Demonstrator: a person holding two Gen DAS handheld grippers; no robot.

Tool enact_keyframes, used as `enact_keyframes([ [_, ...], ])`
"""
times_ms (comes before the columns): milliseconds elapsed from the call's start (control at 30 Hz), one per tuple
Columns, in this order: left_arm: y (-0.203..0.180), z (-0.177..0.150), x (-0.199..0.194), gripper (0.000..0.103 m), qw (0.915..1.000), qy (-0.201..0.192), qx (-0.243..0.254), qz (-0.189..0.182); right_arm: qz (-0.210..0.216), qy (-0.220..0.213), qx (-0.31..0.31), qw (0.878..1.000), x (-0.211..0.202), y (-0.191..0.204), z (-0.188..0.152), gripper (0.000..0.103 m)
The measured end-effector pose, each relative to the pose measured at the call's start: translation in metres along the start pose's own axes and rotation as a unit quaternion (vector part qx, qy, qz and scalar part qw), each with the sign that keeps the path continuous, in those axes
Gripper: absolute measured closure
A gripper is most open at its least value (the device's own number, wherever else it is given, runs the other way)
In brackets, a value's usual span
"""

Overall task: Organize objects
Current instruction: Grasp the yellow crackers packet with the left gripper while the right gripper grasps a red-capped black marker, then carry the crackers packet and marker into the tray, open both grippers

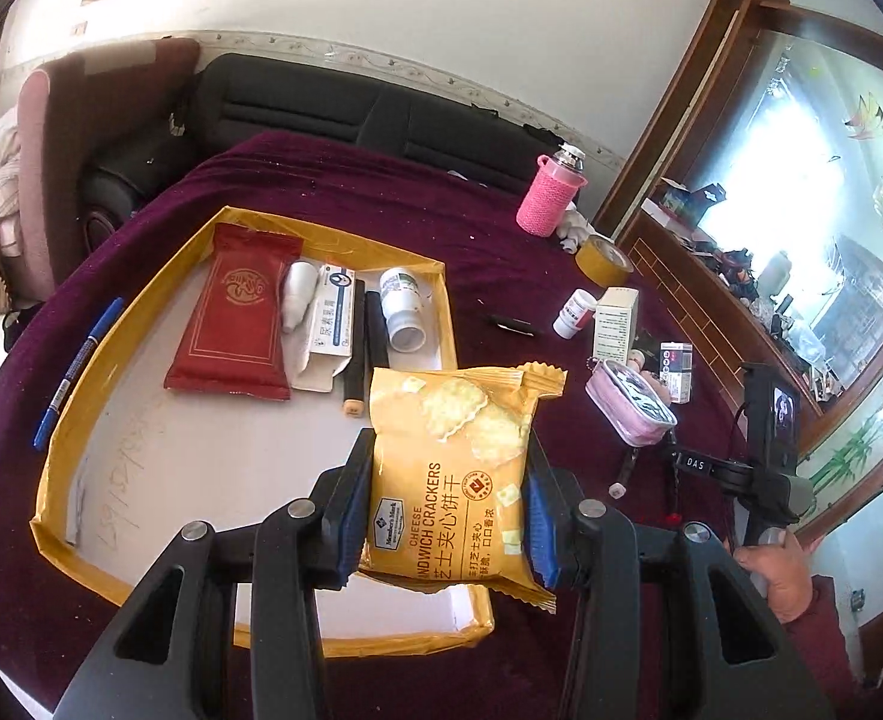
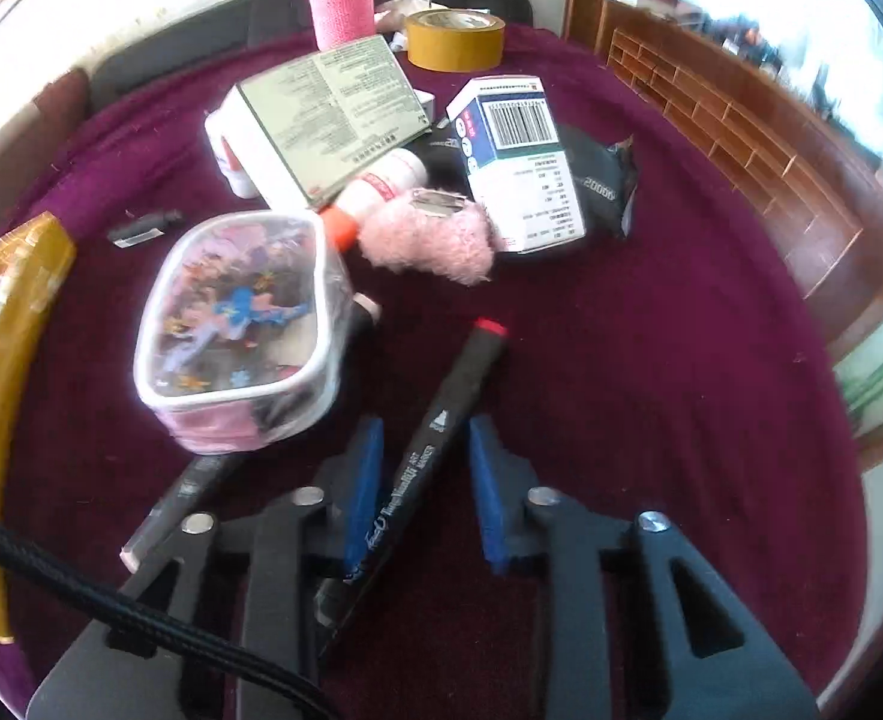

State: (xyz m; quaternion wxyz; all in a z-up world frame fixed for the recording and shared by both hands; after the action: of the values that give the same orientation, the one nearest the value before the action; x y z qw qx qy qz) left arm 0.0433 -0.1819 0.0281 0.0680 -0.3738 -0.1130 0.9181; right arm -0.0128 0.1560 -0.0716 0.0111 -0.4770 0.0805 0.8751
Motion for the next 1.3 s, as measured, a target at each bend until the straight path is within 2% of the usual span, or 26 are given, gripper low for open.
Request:
enact_keyframes([
  [133, 0.004, -0.002, 0.001, 0.065, 1.0, -0.002, -0.005, -0.001, 0.037, -0.018, 0.003, 0.999, -0.003, -0.001, -0.001, 0.09],
  [200, 0.008, -0.002, 0.001, 0.065, 0.9999, -0.002, -0.01, 0.001, 0.078, -0.017, 0.025, 0.997, -0.008, -0.006, -0.005, 0.091],
  [267, 0.012, -0.002, 0.001, 0.065, 0.9999, -0.001, -0.016, 0.003, 0.094, -0.025, 0.035, 0.995, -0.015, -0.013, -0.008, 0.091],
  [400, 0.018, -0.003, -0.001, 0.065, 0.9997, -0.006, -0.024, 0.008, 0.15, -0.037, 0.058, 0.986, -0.03, -0.018, -0.017, 0.091],
  [533, 0.027, 0.0, -0.006, 0.065, 0.9993, -0.014, -0.027, 0.019, 0.221, -0.054, 0.084, 0.97, -0.048, -0.016, -0.02, 0.091],
  [767, 0.062, 0.008, -0.015, 0.064, 0.9968, -0.028, -0.049, 0.057, 0.275, -0.094, 0.054, 0.955, -0.091, 0.027, -0.005, 0.091],
  [1067, 0.11, 0.033, -0.011, 0.064, 0.9909, -0.042, -0.045, 0.12, 0.328, -0.131, -0.038, 0.935, -0.14, 0.107, 0.024, 0.09],
  [1200, 0.124, 0.048, 0.003, 0.064, 0.9886, -0.04, -0.031, 0.142, 0.357, -0.118, -0.079, 0.923, -0.151, 0.149, 0.025, 0.09],
  [1300, 0.131, 0.056, 0.021, 0.064, 0.9869, -0.029, -0.018, 0.158, 0.374, -0.095, -0.102, 0.917, -0.144, 0.182, 0.021, 0.09],
])
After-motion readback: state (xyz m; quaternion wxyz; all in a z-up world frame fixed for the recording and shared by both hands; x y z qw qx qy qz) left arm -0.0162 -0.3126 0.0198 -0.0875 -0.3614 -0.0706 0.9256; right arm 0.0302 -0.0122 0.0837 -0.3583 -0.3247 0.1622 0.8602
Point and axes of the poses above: each gripper's, at about its wrist camera, not at the fingertips, and x roughly the way its jaws point, y to its left, z to its top, the point moved 9 cm from there along x, roughly the way its jaws point, and after that the axes turned 9 degrees about z, right-handed, at the moved point
